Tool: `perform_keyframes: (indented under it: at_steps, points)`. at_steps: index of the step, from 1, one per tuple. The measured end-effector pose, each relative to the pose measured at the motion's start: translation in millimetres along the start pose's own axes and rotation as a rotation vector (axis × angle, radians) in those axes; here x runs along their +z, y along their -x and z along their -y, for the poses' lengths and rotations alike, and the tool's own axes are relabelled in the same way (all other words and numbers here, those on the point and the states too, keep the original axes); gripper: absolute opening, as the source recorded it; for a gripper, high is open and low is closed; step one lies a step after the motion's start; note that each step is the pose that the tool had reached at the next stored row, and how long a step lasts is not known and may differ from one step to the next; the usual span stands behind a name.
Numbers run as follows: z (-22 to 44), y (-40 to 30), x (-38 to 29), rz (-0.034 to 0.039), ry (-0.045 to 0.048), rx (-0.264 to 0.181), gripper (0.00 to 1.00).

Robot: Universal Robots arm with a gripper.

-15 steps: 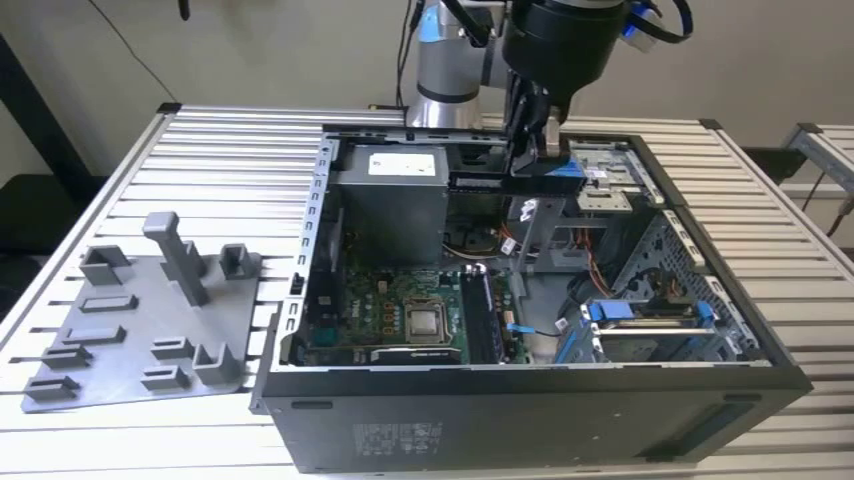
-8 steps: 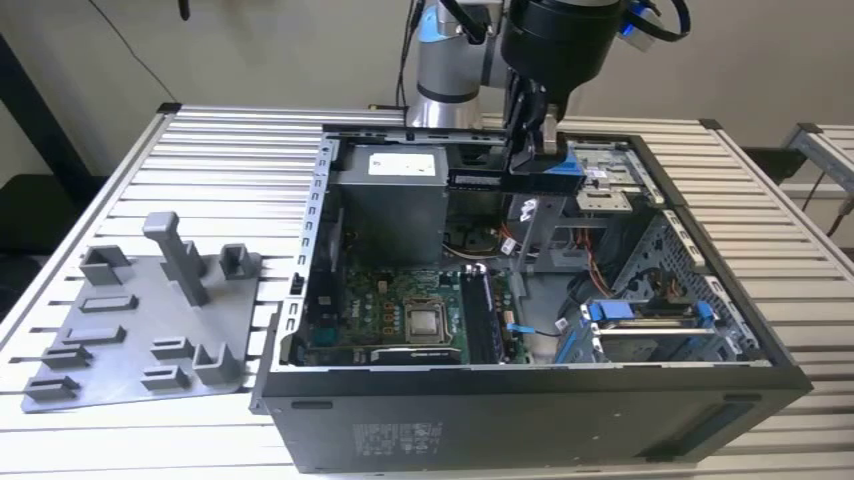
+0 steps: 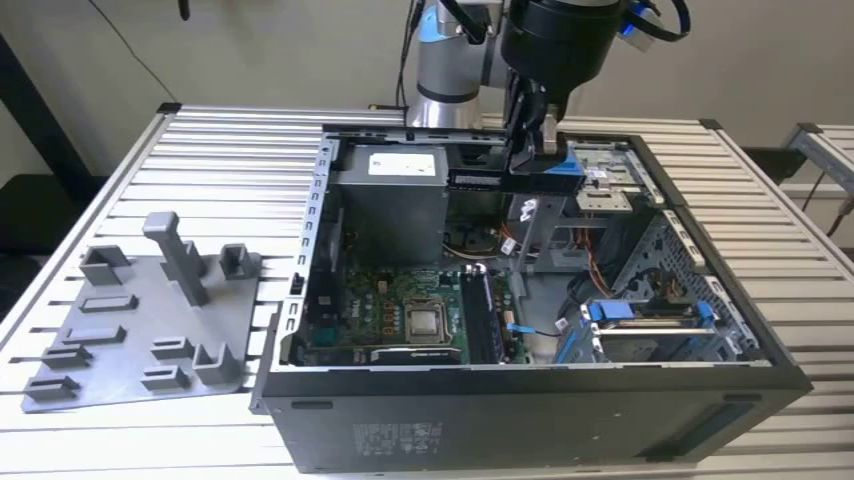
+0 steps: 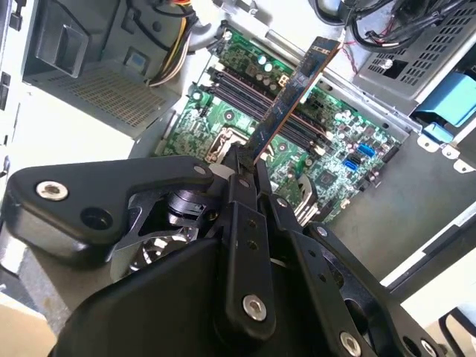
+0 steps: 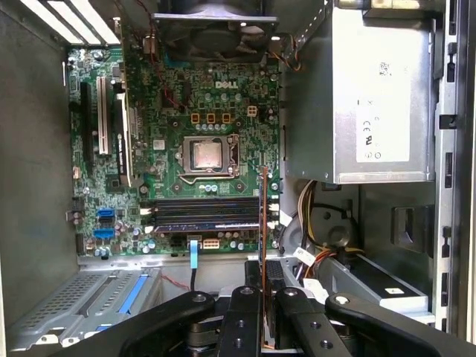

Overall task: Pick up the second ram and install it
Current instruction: 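Insert the second ram into the second slot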

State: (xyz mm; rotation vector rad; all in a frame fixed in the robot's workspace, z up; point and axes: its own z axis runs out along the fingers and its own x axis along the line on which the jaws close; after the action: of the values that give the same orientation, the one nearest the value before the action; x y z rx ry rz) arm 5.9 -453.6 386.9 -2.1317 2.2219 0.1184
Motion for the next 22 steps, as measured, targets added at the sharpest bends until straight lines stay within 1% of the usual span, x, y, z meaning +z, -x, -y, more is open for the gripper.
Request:
perform_keyframes:
  at_steps: [5, 16, 20, 22]
  points:
    - [0.0, 0.0, 0.1, 0.0003, -0.0012, 0.011, 0.14]
    - [0.0, 0.0, 0.1, 0.0019, -0.0123, 0.127, 0.14]
    - [0.0, 0.0, 0.0, 0.0022, -0.0156, 0.161, 0.14]
    - [0.0, 0.0, 0.0, 0.0023, -0.0165, 0.171, 0.14]
